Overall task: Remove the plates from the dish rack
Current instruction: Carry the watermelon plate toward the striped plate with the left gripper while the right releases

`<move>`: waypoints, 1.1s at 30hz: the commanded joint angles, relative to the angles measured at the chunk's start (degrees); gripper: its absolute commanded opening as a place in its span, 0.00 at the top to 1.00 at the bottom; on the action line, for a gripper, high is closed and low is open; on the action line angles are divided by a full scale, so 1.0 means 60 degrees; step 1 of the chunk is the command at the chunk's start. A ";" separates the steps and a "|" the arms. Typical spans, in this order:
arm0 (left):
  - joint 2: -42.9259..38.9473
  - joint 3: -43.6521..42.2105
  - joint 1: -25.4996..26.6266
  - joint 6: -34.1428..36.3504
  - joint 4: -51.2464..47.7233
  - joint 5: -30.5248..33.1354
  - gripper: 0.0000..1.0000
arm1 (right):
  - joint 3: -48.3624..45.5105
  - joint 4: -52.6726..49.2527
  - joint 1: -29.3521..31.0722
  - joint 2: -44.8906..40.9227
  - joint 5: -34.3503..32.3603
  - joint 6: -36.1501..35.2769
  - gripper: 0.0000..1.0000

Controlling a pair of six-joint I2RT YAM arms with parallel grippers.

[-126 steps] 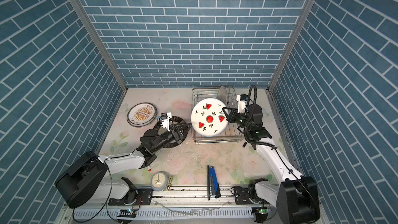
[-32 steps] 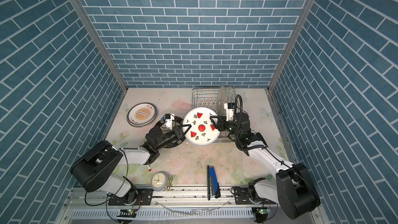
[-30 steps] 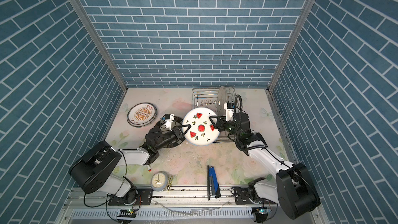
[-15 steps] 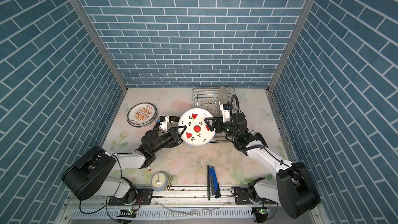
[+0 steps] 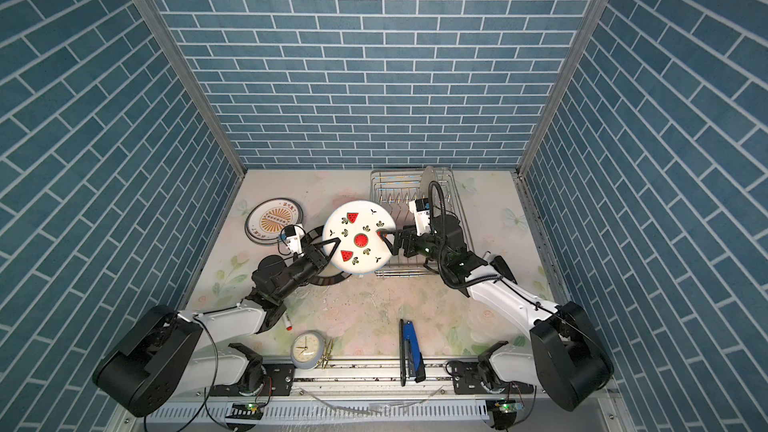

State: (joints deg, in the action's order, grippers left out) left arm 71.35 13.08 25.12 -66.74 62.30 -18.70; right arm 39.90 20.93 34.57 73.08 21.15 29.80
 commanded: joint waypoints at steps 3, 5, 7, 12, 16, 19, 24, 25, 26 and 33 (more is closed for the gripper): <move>-0.0973 -0.0111 -0.0709 -0.0288 0.0307 -0.0110 1.00 | 0.0486 0.0129 0.0331 0.0124 -0.0756 -0.0586 0.01; -0.1171 -0.0088 -0.0874 -0.0263 -0.0121 -0.0126 1.00 | 0.0497 0.0326 0.0391 0.0138 -0.0720 -0.0669 0.01; -0.1277 -0.0103 -0.1027 -0.0283 -0.0371 -0.0203 1.00 | 0.0533 0.0426 0.0520 0.0125 -0.0712 -0.0840 0.01; -0.1567 -0.0378 -0.1448 -0.0449 -0.0492 -0.0164 1.00 | 0.0835 0.0467 0.0942 0.0301 -0.0609 -0.1332 0.01; -0.1996 -0.0575 -0.1771 -0.0466 -0.0901 -0.0119 1.00 | 0.1211 0.0372 0.1210 0.0681 -0.0522 -0.1576 0.01; -0.2443 -0.0611 -0.1966 -0.0370 -0.1630 -0.0083 1.00 | 0.1444 0.0370 0.1399 0.0953 -0.0409 -0.1656 0.01; -0.3209 -0.0716 -0.2177 -0.0126 -0.2716 0.0136 1.00 | 0.1903 0.0286 0.1676 0.1493 -0.0360 -0.1801 0.02; -0.3352 -0.0694 -0.2192 -0.0039 -0.2963 0.0214 1.00 | 0.2018 0.0222 0.1711 0.1604 -0.0353 -0.1830 0.02; -0.3478 -0.0665 -0.2209 0.0037 -0.3308 0.0300 1.00 | 0.2148 0.0163 0.1788 0.1737 -0.0299 -0.1885 0.02; -0.3141 -0.0862 -0.2440 0.0093 -0.3221 0.0247 1.00 | 0.3023 -0.0434 0.2242 0.2639 -0.0272 -0.2384 0.05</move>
State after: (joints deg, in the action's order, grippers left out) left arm 52.31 7.84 11.31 -66.57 37.04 -16.95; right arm 54.76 20.34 47.00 87.55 18.79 19.05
